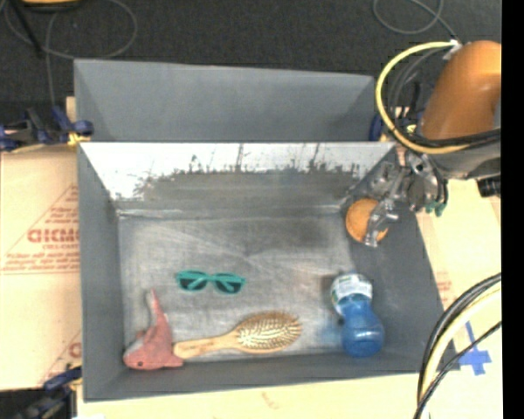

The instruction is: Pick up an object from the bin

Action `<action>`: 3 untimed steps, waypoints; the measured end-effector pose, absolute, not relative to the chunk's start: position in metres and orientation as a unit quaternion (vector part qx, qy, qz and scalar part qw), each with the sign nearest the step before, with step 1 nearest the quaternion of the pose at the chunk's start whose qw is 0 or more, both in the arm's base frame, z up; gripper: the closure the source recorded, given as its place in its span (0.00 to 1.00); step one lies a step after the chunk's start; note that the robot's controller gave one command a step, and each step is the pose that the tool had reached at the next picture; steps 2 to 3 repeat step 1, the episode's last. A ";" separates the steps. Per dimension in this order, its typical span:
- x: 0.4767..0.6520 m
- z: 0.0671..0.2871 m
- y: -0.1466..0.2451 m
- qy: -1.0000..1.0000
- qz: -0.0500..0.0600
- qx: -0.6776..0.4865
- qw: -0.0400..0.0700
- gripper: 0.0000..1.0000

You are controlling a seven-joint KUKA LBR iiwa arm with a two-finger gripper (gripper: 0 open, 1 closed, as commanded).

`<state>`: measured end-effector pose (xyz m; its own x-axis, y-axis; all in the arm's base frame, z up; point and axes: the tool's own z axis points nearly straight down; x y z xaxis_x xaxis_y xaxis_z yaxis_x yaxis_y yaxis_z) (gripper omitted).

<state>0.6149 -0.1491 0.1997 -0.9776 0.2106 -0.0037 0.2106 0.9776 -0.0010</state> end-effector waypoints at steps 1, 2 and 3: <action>0.601 0.241 -0.152 0.997 0.000 0.077 -0.002 1.00; 0.601 0.241 -0.152 0.997 0.000 0.077 -0.002 1.00; 0.601 0.241 -0.152 0.997 0.000 0.077 -0.002 1.00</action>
Offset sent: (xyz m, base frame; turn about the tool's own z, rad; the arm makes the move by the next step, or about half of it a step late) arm -0.0773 -0.0058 0.1273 -0.3481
